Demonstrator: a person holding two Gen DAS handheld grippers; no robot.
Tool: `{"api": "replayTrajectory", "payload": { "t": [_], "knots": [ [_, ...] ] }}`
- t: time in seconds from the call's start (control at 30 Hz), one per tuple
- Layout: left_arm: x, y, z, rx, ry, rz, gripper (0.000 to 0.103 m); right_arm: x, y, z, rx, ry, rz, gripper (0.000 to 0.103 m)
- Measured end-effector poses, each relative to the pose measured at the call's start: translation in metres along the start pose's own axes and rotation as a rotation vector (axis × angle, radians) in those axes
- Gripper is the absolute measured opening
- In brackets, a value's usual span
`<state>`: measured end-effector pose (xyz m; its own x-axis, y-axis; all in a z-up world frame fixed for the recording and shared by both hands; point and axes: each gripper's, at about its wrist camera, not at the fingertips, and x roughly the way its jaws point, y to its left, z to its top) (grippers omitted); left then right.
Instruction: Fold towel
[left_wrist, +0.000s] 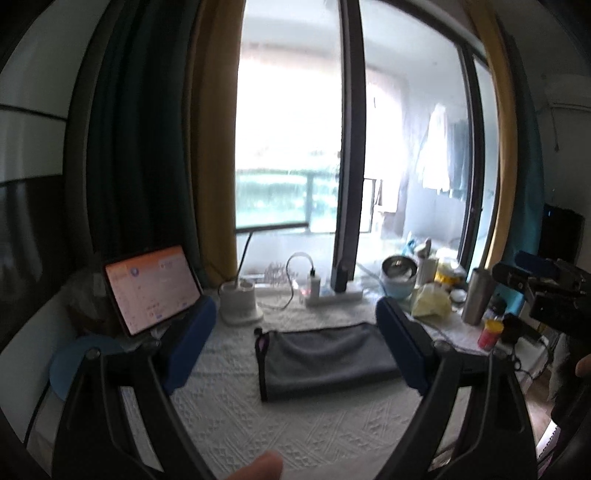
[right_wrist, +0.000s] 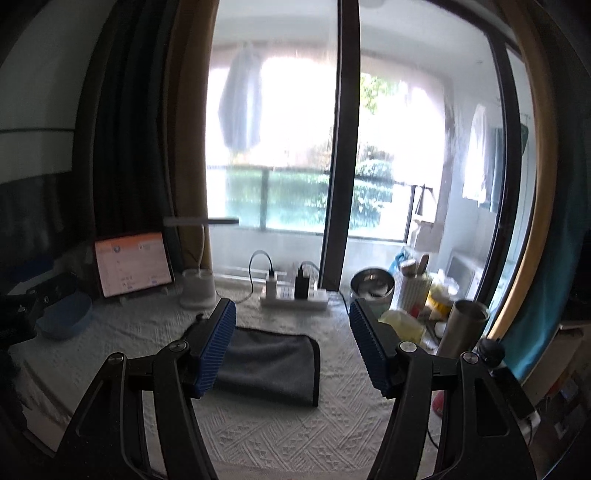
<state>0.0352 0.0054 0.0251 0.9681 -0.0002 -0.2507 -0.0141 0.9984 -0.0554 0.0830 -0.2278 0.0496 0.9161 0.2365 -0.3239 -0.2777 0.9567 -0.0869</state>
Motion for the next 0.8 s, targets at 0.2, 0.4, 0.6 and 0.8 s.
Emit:
{"api": "replayTrajectory", "payload": {
  "t": [0.2, 0.4, 0.6, 0.8],
  "knots": [
    [-0.028, -0.003, 0.012, 0.026, -0.108, 0.038, 0.09, -0.024, 0.002, 0.013, -0.011, -0.073, -0.014, 0.068],
    [-0.041, -0.003, 0.018, 0.019, -0.163, 0.032, 0.096, -0.037, 0.0, 0.02, -0.003, -0.117, -0.022, 0.073],
    [-0.04, -0.008, 0.016, 0.02, -0.148, 0.011, 0.096, -0.037, 0.001, 0.019, -0.002, -0.118, -0.024, 0.074],
    [-0.038, -0.008, 0.017, 0.02, -0.146, 0.009, 0.096, -0.035, -0.001, 0.02, 0.004, -0.112, -0.026, 0.074]
  ]
}}
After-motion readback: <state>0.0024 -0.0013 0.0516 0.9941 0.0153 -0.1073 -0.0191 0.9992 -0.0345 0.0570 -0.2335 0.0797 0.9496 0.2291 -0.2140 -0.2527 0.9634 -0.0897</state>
